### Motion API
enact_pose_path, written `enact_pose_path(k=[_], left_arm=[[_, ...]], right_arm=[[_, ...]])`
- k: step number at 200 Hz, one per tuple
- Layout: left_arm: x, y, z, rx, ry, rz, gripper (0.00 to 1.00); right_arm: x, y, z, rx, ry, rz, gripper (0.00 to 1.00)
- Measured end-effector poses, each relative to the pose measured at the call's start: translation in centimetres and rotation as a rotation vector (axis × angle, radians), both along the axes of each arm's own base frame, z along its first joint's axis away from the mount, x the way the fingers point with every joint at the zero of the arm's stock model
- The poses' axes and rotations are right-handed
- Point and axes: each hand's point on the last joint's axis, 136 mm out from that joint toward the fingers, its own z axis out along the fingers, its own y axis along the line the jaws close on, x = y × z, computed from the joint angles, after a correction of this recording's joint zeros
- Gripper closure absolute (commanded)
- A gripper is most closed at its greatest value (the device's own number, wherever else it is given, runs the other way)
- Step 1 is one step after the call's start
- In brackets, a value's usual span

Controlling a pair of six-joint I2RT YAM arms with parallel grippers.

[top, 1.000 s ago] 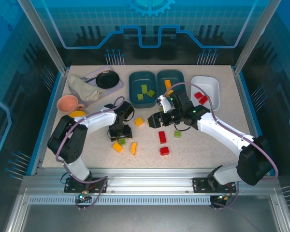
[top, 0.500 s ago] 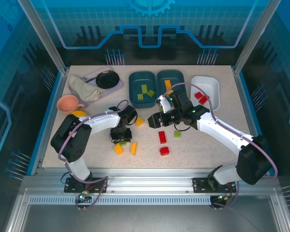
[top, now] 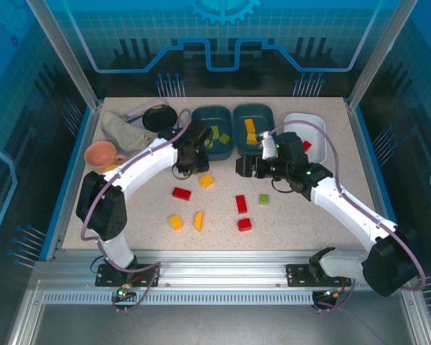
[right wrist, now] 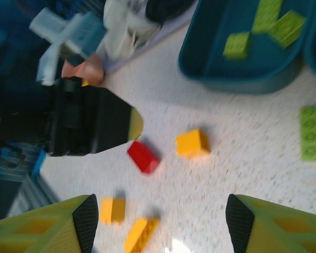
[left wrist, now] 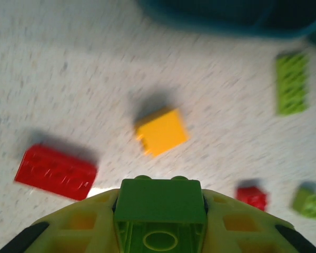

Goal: Sort the legos into containers by color

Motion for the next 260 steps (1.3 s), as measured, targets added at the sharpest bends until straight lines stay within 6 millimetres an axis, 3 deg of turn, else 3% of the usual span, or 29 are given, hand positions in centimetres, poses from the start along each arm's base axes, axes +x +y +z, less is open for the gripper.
enact_pose_path(k=[17,32,70,106,137,172,196,233,260], left_arm=[[3.8,-0.8,1.4,-0.021,-0.052,0.024,0.72],[7.1,-1.1,1.3,-0.020,-0.076,0.047,0.72],[15.0,-0.5,-1.9,0.027,-0.100,0.114,0.71],[19.0,1.2,-5.4,0.061,-0.105,0.168,0.70],[20.6,2.2,-7.3,0.063,-0.108,0.193,0.61],[21.3,1.3,-8.0,0.019,-0.118,0.166,0.43],[21.8,0.6,-7.3,-0.016,-0.138,0.154,0.35],[22.3,-0.6,-5.8,-0.089,-0.163,0.155,0.31],[21.1,-1.2,-3.0,-0.134,-0.172,0.161,0.30]], right_arm=[[1.6,-1.2,0.2,0.035,-0.007,-0.089,0.31],[3.0,-2.1,0.3,0.056,-0.010,-0.152,0.31],[4.6,-2.9,-0.7,0.064,0.034,-0.216,0.31],[4.9,-3.2,-0.6,0.061,0.046,-0.233,0.31],[4.6,-3.6,-1.2,0.041,0.076,-0.237,0.31],[4.1,-4.1,-2.0,0.012,0.105,-0.238,0.31],[3.8,-4.3,-2.6,-0.014,0.119,-0.229,0.31],[2.5,-4.7,-4.2,-0.134,0.136,-0.185,0.32],[0.7,-2.3,-6.1,-0.307,0.161,-0.048,0.31]])
